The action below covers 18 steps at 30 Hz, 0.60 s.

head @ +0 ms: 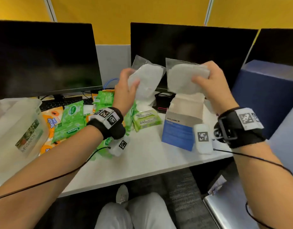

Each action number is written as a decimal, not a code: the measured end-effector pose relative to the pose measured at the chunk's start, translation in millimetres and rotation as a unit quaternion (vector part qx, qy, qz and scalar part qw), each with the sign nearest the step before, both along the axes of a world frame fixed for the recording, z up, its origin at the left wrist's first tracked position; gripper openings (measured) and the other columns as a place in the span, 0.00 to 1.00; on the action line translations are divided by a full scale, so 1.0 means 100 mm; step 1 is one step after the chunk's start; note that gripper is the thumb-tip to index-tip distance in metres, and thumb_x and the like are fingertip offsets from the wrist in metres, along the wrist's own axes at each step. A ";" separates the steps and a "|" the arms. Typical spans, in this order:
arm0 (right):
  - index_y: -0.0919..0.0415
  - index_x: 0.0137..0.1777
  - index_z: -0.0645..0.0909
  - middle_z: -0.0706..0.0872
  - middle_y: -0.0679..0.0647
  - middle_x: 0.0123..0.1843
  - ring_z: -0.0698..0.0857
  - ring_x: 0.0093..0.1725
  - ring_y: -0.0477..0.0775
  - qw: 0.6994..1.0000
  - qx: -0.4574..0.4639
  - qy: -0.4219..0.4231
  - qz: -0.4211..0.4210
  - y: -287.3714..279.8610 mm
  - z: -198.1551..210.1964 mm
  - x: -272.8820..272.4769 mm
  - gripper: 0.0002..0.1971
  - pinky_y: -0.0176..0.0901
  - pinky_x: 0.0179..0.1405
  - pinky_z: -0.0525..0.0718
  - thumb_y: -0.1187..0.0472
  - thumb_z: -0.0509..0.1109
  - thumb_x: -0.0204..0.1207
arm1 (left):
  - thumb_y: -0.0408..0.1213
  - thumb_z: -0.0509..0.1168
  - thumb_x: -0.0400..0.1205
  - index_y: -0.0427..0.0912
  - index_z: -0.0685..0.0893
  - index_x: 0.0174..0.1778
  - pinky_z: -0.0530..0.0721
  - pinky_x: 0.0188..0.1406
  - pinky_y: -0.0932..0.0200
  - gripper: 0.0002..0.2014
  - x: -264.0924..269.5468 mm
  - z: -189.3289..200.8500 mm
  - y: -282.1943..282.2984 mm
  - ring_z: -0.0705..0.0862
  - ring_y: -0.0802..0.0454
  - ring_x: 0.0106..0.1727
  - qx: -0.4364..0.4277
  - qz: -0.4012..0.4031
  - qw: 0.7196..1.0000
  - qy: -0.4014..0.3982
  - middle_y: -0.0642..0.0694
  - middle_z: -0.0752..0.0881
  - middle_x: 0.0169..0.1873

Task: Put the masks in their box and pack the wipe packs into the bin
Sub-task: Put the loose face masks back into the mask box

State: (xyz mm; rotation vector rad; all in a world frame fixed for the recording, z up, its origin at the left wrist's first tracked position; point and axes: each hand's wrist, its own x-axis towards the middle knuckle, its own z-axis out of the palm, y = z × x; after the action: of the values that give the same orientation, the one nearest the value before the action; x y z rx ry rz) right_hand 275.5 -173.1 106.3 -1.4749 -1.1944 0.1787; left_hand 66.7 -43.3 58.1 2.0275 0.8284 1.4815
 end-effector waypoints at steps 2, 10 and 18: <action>0.53 0.46 0.74 0.79 0.53 0.47 0.80 0.48 0.53 0.998 -0.025 0.048 -0.012 -0.01 -0.19 0.14 0.10 0.52 0.44 0.80 0.67 0.67 0.69 | 0.31 0.58 0.85 0.54 0.66 0.71 0.80 0.57 0.60 0.21 0.12 0.18 -0.13 0.81 0.51 0.57 0.073 -0.049 0.996 0.010 0.44 0.79 0.62; 0.50 0.52 0.78 0.86 0.59 0.56 0.85 0.58 0.64 0.970 -0.169 0.173 0.037 0.01 -0.80 0.12 0.13 0.66 0.62 0.82 0.57 0.73 0.68 | 0.33 0.63 0.81 0.40 0.79 0.65 0.81 0.51 0.48 0.15 0.44 -0.08 -0.29 0.82 0.40 0.54 0.172 0.032 0.938 0.299 0.43 0.72 0.69; 0.53 0.65 0.76 0.85 0.57 0.60 0.86 0.56 0.59 0.946 -0.239 0.174 0.132 0.06 -0.74 -0.24 0.17 0.54 0.53 0.85 0.58 0.70 0.77 | 0.51 0.67 0.65 0.34 0.65 0.75 0.68 0.76 0.46 0.44 0.53 -0.48 -0.38 0.64 0.39 0.76 -0.212 0.025 0.948 0.235 0.41 0.58 0.76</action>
State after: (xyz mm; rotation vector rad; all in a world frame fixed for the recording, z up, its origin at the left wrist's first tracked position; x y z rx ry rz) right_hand 251.7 -167.4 32.3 -1.5993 -1.0944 0.9293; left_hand 119.9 -81.7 10.1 2.0436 1.2695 0.7460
